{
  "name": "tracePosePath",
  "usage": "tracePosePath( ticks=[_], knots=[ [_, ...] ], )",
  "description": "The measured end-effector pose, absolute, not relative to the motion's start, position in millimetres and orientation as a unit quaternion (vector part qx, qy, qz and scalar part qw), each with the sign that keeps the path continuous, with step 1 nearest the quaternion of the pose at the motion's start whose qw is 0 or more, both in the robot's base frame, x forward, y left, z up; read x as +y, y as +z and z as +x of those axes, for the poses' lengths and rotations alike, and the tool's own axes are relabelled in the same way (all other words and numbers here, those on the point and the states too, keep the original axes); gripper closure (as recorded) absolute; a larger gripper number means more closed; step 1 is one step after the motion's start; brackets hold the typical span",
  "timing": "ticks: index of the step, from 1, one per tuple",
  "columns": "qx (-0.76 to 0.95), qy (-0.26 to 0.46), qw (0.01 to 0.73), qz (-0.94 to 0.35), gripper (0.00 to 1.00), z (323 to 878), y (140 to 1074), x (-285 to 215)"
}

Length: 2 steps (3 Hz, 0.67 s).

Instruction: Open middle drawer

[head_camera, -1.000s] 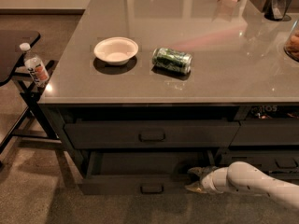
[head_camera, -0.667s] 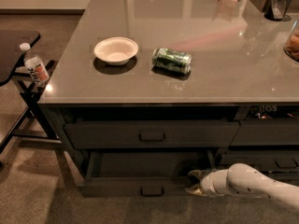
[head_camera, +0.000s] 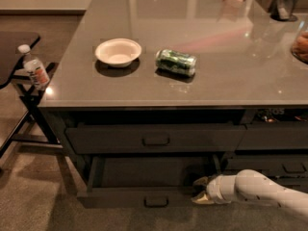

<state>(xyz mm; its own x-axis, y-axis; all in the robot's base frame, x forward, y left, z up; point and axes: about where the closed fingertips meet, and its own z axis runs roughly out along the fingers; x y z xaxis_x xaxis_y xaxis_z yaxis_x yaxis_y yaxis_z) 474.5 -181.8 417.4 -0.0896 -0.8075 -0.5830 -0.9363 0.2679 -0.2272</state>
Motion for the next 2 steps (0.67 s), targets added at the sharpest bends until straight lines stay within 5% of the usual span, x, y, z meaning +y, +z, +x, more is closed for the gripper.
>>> tracePosePath(
  ticks=[1,2],
  knots=[
    [0.737,0.102,0.314,-0.59,1.0,458.8,415.7,-184.4],
    [0.737,0.102,0.314,-0.59,0.82,458.9,415.7,-184.3]
  ],
)
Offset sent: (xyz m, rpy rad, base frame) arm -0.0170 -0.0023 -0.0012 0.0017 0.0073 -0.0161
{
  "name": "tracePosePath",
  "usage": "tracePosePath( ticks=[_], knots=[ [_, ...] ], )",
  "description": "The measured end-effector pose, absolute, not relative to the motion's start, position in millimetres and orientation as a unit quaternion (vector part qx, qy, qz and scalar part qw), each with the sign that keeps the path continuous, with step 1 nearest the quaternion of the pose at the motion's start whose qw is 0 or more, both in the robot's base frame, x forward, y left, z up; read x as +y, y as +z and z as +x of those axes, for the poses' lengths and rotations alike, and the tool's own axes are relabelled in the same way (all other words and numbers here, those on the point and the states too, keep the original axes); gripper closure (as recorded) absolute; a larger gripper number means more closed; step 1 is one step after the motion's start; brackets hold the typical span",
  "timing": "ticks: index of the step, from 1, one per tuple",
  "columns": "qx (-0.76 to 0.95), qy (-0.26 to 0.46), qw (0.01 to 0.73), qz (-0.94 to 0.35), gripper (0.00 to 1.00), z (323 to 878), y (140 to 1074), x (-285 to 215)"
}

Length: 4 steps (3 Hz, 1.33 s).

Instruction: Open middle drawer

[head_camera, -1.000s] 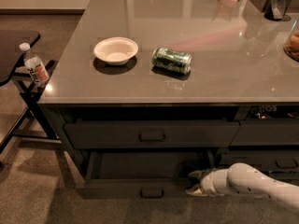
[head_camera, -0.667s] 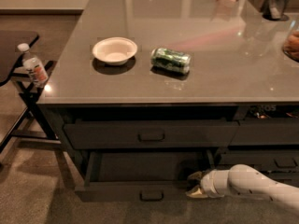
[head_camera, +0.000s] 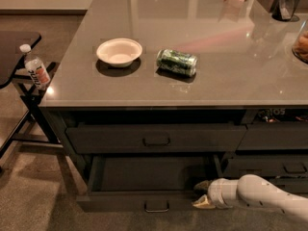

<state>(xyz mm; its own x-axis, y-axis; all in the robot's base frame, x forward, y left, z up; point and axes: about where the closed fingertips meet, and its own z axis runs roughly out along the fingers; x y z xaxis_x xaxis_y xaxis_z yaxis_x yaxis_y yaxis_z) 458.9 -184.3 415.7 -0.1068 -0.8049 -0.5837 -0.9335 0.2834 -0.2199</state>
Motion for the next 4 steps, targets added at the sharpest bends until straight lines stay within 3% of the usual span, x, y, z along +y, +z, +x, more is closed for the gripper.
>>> tracePosePath(
  ticks=[1,2,3,4],
  knots=[
    [0.737,0.102,0.314,-0.59,0.59,458.9,415.7,-184.3],
    [0.737,0.102,0.314,-0.59,0.61,458.9,415.7,-184.3],
    [0.737,0.102,0.314,-0.59,0.84,458.9,415.7,-184.3],
    [0.738,0.105,0.317,-0.586,1.0,450.5,414.0,-187.5]
  ],
)
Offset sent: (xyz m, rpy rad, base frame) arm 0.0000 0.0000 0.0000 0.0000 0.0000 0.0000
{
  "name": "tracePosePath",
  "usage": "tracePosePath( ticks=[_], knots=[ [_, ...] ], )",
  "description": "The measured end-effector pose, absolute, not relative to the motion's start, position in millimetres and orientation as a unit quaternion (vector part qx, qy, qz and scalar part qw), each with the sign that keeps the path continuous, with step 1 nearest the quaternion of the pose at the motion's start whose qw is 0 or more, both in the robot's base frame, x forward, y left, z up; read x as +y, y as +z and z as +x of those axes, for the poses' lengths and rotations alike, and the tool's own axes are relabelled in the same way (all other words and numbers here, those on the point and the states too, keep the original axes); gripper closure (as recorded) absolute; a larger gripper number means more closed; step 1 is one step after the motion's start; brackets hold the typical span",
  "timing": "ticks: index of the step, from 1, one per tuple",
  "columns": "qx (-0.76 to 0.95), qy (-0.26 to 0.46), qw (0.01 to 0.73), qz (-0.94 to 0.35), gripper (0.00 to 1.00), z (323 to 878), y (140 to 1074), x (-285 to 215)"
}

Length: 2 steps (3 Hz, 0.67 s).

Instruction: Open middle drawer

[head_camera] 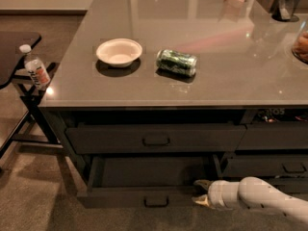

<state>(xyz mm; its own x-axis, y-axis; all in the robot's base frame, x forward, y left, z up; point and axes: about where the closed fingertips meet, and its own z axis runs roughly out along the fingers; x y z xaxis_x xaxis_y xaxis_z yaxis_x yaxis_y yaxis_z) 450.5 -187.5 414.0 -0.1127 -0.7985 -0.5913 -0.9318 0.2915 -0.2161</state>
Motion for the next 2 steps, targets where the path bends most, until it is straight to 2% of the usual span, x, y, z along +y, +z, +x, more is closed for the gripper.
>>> tracePosePath(
  ticks=[2],
  knots=[
    [0.738,0.101,0.324,-0.583,1.0,449.1,423.9,-185.4]
  ],
)
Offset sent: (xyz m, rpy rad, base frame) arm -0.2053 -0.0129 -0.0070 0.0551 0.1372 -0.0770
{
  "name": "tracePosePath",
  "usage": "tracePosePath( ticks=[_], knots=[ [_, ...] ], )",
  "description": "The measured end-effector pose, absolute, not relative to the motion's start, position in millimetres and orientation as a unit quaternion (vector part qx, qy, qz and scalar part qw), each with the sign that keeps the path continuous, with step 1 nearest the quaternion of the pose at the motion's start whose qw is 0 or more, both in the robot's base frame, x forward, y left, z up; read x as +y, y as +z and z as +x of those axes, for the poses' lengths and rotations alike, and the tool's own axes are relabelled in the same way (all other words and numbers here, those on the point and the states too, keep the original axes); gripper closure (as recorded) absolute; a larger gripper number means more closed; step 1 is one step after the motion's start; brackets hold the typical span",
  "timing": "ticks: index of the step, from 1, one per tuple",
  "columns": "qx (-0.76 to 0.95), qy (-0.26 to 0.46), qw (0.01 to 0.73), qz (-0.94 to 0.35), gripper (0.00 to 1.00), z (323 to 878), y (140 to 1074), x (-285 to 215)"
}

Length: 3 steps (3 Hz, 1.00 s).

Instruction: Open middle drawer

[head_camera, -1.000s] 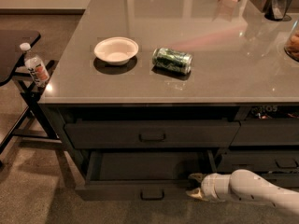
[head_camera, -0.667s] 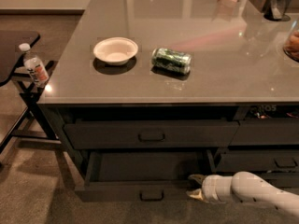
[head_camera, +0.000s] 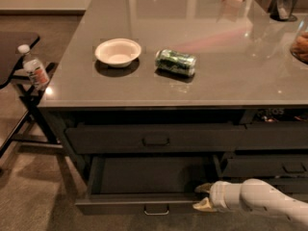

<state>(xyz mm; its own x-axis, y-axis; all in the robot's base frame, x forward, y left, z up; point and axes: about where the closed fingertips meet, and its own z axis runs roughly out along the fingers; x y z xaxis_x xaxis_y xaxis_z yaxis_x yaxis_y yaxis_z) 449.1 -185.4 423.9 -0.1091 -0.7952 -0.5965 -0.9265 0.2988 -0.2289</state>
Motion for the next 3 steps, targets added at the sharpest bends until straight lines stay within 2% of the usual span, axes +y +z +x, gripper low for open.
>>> tracePosePath(
  ticks=[1,2,3],
  knots=[
    [0.743,0.104,0.324,-0.576,1.0,432.1,424.3,-186.4],
    [0.744,0.104,0.324,-0.575,0.83,429.4,423.5,-186.5],
    [0.744,0.104,0.324,-0.575,0.61,429.4,423.5,-186.5]
  ],
)
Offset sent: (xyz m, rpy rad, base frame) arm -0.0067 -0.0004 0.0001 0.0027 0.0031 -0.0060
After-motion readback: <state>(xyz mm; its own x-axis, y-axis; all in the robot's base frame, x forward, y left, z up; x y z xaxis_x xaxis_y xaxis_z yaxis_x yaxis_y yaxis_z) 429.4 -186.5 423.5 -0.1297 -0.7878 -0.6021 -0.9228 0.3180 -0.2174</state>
